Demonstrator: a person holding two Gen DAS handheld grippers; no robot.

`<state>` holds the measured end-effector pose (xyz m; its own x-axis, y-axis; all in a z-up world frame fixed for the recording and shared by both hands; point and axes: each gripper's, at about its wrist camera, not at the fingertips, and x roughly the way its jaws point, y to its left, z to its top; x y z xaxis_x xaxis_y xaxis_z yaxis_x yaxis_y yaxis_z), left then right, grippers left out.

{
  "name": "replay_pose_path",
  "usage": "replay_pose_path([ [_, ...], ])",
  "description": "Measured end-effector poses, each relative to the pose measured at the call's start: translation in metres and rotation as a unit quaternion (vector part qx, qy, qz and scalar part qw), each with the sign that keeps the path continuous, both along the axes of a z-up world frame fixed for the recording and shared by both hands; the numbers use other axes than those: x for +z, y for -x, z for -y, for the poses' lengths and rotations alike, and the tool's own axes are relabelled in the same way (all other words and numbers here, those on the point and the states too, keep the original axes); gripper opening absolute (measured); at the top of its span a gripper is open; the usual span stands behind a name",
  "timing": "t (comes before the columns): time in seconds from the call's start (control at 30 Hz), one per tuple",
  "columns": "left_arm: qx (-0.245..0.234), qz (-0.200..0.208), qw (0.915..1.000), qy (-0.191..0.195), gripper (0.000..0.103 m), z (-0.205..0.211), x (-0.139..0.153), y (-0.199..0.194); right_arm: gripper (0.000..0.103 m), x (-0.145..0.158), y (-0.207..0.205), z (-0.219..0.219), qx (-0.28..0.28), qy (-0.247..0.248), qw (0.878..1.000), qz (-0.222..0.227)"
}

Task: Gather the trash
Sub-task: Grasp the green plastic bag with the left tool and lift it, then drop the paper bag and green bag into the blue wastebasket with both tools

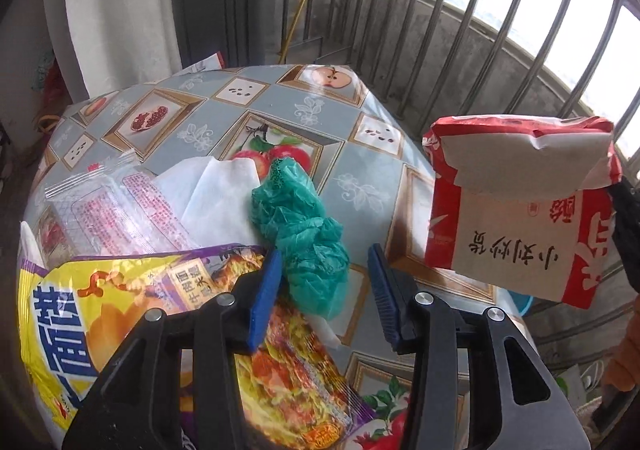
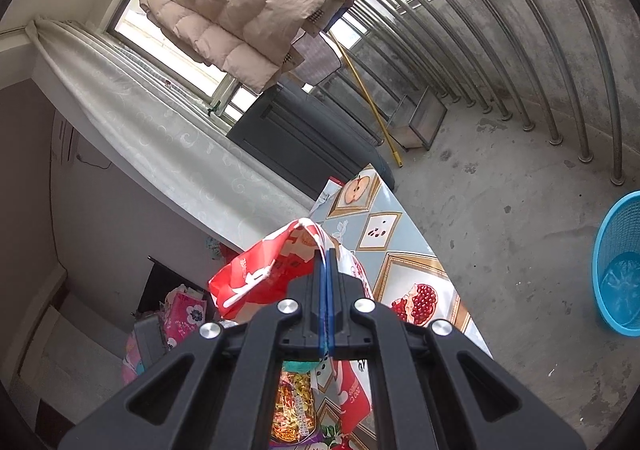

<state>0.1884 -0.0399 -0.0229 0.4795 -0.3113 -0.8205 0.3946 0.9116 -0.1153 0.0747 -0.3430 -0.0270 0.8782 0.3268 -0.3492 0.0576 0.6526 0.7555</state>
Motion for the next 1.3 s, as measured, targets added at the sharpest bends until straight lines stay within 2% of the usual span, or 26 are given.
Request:
replay_pose_path([
  [0.1,0.009,-0.01,0.9997,-0.019,0.042,0.003,-0.011,-0.009,0.0,-0.004,-0.01,-0.002,0.004,-0.002,1.0,-0.007],
  [0.2,0.016,-0.024,0.9993,-0.023,0.036,0.001,-0.018,-0.014,0.0,-0.007,-0.016,-0.002,0.007,-0.002,1.0,-0.012],
  [0.23,0.017,-0.026,0.9993,-0.021,0.03,0.0,-0.018,-0.014,0.0,-0.007,-0.018,-0.003,0.008,-0.003,1.0,-0.014],
  [0.47,0.009,-0.016,0.9997,-0.018,0.026,-0.001,-0.004,-0.001,0.0,-0.008,-0.018,0.0,0.009,-0.009,1.0,-0.011],
  [0.63,-0.014,0.001,0.9999,0.007,0.025,0.005,0.024,0.016,0.0,0.002,-0.001,0.012,-0.008,-0.008,1.0,0.008],
  [0.8,-0.074,0.0,0.9956,0.057,0.025,0.04,0.051,0.031,0.0,0.014,0.035,0.045,-0.062,0.002,0.998,0.026],
  [0.9,-0.125,-0.026,0.9885,0.081,0.025,0.078,0.054,0.034,0.0,0.016,0.062,0.075,-0.111,0.008,0.993,0.027],
  [1.0,-0.181,-0.057,0.9771,0.096,0.025,0.13,0.049,0.039,0.0,0.009,0.087,0.111,-0.169,0.001,0.985,0.014],
  [1.07,-0.221,-0.077,0.9666,0.103,0.025,0.167,0.04,0.04,0.0,-0.001,0.103,0.136,-0.211,-0.013,0.977,-0.002],
  [1.3,-0.321,-0.114,0.9364,0.083,0.026,0.296,-0.005,0.058,0.0,-0.053,0.132,0.219,-0.313,-0.073,0.945,-0.064],
])
